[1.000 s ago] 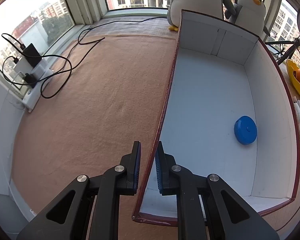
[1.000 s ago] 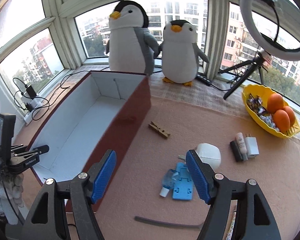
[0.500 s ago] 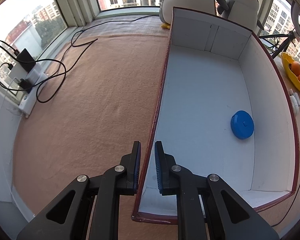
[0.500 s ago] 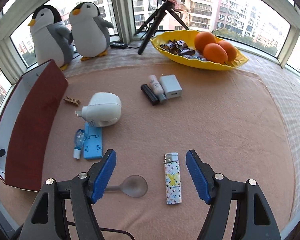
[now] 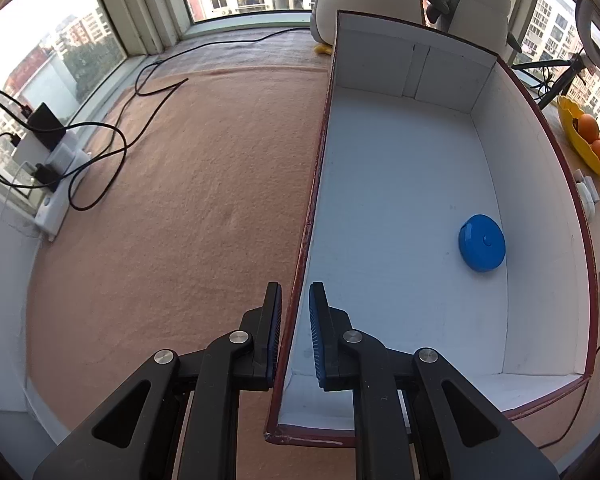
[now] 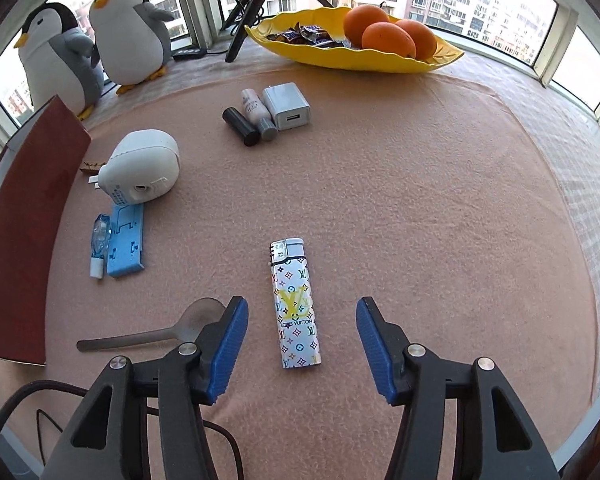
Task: Organize rigid objects
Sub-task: 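Move the right gripper to the patterned lighter and grasp it, then carry the lighter with the right gripper over the box and release it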
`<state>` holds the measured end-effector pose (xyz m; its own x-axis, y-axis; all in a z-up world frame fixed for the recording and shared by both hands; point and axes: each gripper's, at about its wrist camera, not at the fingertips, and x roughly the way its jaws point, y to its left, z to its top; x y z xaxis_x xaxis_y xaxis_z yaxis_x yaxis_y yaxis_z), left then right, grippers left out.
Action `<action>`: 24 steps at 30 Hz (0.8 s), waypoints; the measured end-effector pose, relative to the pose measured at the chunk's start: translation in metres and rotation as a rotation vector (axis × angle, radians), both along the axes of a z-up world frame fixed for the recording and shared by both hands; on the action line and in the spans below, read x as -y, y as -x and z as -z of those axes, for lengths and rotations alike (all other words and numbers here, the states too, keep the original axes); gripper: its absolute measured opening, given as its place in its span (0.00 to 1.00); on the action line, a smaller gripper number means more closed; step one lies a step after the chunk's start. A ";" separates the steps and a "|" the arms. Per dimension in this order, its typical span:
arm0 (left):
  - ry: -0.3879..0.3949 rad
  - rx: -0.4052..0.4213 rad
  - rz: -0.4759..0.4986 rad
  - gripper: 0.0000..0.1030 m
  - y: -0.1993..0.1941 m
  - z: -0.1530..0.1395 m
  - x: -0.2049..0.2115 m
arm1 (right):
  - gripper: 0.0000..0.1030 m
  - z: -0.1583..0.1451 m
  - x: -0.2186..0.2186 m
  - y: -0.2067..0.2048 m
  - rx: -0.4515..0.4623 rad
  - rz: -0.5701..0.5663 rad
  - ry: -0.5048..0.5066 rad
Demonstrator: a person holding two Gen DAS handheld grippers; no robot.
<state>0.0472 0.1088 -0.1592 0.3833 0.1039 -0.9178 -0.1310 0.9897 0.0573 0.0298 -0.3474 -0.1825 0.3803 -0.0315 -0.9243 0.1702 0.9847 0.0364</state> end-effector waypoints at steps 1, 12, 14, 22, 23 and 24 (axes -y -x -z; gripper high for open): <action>0.000 0.000 0.001 0.12 0.000 0.000 0.000 | 0.47 0.002 0.000 -0.001 -0.005 0.002 -0.003; -0.001 0.002 -0.001 0.12 0.001 0.000 0.001 | 0.33 0.022 -0.002 -0.013 -0.060 -0.002 0.000; -0.001 0.003 -0.005 0.12 0.000 0.000 0.001 | 0.32 0.022 -0.003 -0.015 -0.058 -0.009 0.006; -0.001 0.009 -0.022 0.12 0.001 -0.001 0.001 | 0.20 0.023 -0.003 -0.021 -0.053 -0.036 0.007; -0.001 0.010 -0.024 0.12 0.001 -0.001 0.001 | 0.20 0.022 -0.003 -0.021 -0.050 -0.036 0.009; 0.002 0.011 -0.027 0.12 0.001 -0.001 0.000 | 0.20 0.021 -0.003 -0.021 -0.044 -0.034 0.011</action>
